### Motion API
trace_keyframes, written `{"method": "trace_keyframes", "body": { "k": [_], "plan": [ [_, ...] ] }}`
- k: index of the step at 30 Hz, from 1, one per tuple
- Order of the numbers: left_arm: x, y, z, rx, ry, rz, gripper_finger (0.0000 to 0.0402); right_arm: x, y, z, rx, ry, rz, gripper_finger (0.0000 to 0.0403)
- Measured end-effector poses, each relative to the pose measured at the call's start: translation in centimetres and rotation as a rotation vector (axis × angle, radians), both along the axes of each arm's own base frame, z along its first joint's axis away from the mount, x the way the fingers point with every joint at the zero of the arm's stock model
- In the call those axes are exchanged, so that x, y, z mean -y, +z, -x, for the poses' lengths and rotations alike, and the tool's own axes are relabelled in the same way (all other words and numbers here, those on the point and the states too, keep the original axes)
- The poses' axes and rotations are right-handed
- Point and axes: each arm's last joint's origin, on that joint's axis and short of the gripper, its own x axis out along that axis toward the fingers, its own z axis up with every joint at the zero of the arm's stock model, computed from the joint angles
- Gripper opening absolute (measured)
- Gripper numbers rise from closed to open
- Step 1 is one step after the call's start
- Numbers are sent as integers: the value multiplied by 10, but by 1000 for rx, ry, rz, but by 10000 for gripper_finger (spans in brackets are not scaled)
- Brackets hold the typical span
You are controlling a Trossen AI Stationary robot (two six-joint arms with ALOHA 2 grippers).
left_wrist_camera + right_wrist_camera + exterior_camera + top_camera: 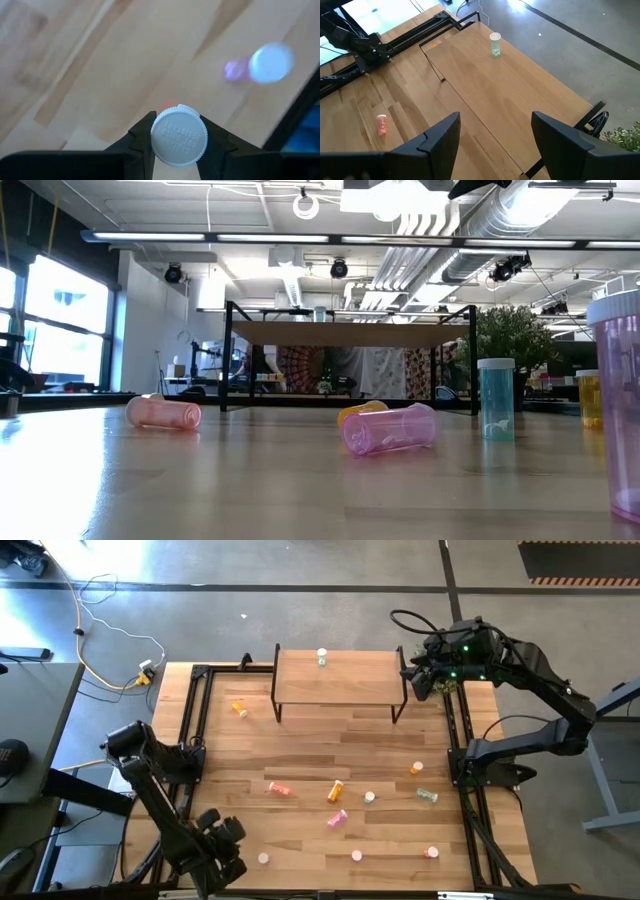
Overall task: Pick and place medicine bottles onto shelf by color
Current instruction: Put the bottom left pink pill bottle on the shelf
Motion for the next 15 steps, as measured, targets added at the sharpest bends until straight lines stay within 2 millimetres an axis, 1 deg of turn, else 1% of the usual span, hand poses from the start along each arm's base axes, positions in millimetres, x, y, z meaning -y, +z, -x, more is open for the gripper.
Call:
{"method": "trace_keyframes", "body": {
  "k": [3,6,10,15],
  "plan": [
    [-12,16,-4,46,-3,18,94,0,0,0,0,0,0,236],
    [-29,32,-12,77,-14,35,94,0,0,0,0,0,0,236],
    [-55,51,-23,116,-33,39,94,0,0,0,-1,1,1,236],
    [-92,68,-36,140,-63,15,94,0,0,0,-1,1,2,236]
  ]
}}
